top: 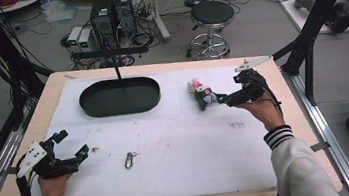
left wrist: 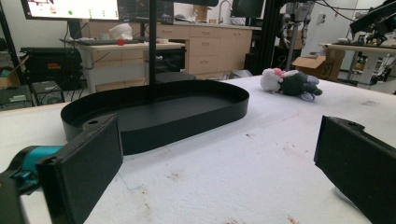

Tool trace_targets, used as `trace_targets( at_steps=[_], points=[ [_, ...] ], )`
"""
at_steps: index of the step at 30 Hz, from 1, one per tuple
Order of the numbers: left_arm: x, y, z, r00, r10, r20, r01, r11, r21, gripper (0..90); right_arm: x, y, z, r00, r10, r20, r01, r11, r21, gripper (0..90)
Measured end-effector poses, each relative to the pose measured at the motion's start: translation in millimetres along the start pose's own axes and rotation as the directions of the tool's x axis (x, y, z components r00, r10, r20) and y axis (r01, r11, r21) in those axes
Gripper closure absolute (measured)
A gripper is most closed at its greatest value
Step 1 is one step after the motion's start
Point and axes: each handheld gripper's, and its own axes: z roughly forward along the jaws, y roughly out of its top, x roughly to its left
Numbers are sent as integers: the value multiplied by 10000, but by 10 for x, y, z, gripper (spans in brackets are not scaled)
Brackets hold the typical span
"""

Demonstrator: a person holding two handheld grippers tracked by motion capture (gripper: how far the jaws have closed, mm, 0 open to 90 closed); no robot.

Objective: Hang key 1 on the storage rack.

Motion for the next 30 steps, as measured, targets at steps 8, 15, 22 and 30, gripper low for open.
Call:
trace_targets(
  at_steps=[8, 15, 22, 30],
  points=[
    [2, 0, -1, 10000, -14, 9, 14, 10000, 7, 17, -55, 175, 159, 9998, -109, -141, 118, 9978, 653, 10],
    [4, 0, -1, 10000, -56, 8, 56, 10000, -3, 17, -153, 310, 320, 10000, -49, -58, 56, 9930, 1178, 10],
    [4, 0, -1, 10000, -36, 20, 36, 10000, -6, 17, -238, 363, 446, 9999, 161, 43, -166, 9869, 1606, 10],
    [3, 0, -2, 10000, -16, 17, 16, 10000, 3, 17, -327, 428, 587, 9991, 407, 141, -425, 9849, 1681, 10]
  ],
)
